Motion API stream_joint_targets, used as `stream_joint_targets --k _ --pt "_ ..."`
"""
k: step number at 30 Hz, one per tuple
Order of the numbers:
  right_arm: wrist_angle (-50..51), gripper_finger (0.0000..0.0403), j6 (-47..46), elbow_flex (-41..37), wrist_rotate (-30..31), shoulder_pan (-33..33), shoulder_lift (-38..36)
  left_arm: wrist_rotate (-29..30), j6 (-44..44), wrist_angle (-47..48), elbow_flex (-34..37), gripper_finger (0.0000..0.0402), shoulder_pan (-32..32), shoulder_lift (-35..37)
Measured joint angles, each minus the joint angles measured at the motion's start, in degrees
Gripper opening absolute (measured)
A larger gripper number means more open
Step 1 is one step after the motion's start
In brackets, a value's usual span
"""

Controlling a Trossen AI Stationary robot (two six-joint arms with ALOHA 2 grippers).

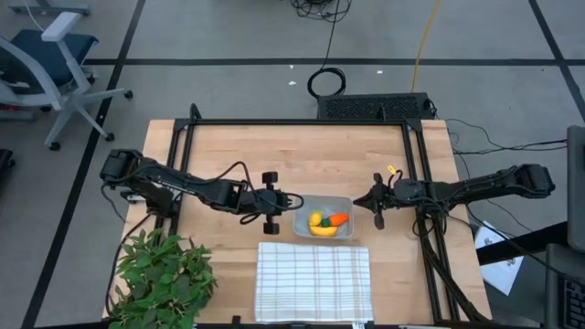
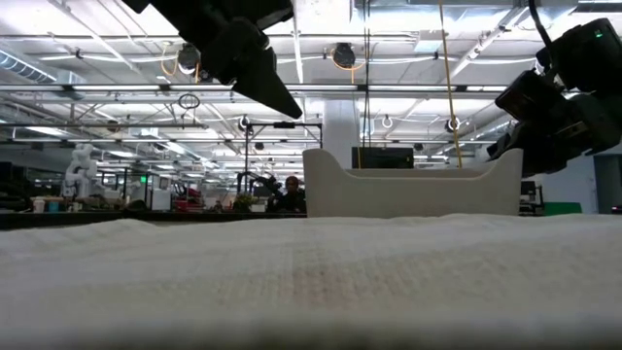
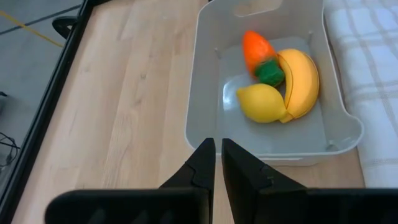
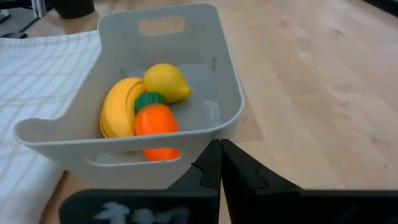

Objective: Pick and placing Produce into tupperware
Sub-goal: Adjust the gray bin, then return to Home Position

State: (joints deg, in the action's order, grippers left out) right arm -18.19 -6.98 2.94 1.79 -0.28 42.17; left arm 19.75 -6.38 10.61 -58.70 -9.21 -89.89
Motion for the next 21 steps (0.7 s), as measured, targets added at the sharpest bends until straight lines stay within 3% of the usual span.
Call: stream_joint_targets --k 21 --pt "-3.8 0.0000 2.1 0.0 -0.3 -0.1 0.0 -0.1 -0.3 0.0 0.0 0.0031 0.0 0.0"
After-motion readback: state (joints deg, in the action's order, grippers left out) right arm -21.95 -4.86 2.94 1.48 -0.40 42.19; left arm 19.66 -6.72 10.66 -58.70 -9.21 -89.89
